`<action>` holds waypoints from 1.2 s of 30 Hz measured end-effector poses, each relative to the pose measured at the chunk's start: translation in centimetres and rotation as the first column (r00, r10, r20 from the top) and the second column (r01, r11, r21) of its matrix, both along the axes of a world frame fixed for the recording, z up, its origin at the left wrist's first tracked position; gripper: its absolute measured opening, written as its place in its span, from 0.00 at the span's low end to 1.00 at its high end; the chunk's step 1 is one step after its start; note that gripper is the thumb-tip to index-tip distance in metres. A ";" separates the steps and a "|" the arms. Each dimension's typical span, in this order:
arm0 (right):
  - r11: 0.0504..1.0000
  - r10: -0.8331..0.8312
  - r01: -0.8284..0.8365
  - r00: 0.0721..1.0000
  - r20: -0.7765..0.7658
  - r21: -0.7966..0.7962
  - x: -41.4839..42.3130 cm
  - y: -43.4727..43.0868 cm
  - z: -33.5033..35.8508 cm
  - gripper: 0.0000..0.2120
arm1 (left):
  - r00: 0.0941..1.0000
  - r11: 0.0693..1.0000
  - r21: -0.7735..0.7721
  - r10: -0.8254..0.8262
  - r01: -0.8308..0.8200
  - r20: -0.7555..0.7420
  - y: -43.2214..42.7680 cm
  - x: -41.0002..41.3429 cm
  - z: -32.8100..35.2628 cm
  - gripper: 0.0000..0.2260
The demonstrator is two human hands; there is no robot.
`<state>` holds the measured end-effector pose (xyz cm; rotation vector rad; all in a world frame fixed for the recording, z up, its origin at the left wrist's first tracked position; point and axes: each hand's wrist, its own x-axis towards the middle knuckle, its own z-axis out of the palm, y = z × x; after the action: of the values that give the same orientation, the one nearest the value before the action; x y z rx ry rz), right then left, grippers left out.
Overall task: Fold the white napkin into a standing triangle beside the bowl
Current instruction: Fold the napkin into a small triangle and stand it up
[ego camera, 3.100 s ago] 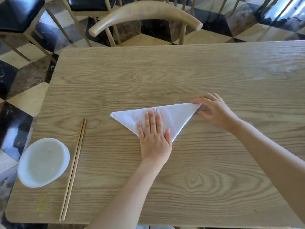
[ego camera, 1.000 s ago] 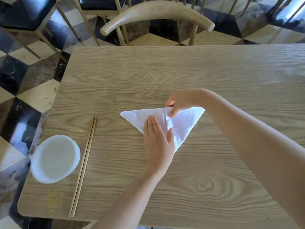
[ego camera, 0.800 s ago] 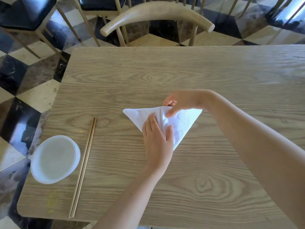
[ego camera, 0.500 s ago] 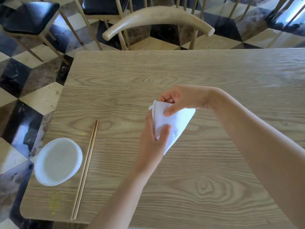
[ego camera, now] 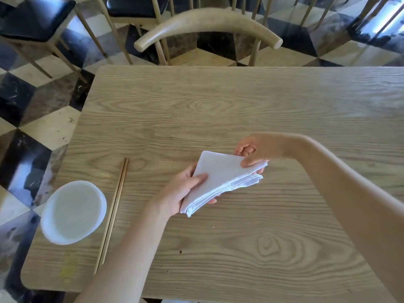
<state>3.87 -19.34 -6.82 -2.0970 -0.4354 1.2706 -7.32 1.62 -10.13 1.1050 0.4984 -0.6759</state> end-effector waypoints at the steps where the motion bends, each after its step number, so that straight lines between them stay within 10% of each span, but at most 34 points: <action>1: 0.999 -0.046 0.048 0.996 0.074 -0.015 -0.5 0.0 -1.2 0.08 | 0.998 0.995 0.074 -0.060 0.060 0.001 0.2 -0.1 -0.1 0.16; 7: 0.971 -0.239 0.234 0.940 0.242 0.049 -3.2 -0.7 -3.8 0.07 | 0.912 0.828 0.515 -0.363 0.221 0.192 1.5 -2.5 0.4 0.35; 15: 0.995 -0.101 0.080 0.835 0.541 0.062 -6.3 -2.8 -3.7 0.15 | 0.857 0.466 0.878 -0.403 -0.110 0.321 1.5 -5.0 -2.9 0.27; 26: 0.992 -0.128 0.029 0.173 0.977 0.125 -10.9 -4.0 -9.6 0.10 | 0.745 -0.078 0.959 -0.648 -0.274 0.160 1.3 -6.1 -5.2 0.31; 31: 0.988 -0.150 0.074 0.204 0.967 0.137 -12.2 -3.7 -9.1 0.12 | 0.735 -0.103 0.988 -0.678 -0.112 0.013 2.1 -6.0 -2.7 0.33; 36: 0.947 -0.287 0.244 0.345 0.894 0.210 -10.5 1.7 -4.9 0.24 | 0.762 -0.011 0.966 -0.616 -0.260 0.198 -2.2 -3.5 -2.6 0.28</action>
<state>-6.66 -17.59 -11.73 -2.5395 -0.5180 -0.2610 -10.82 -0.54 -12.72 2.8228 0.1364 0.0437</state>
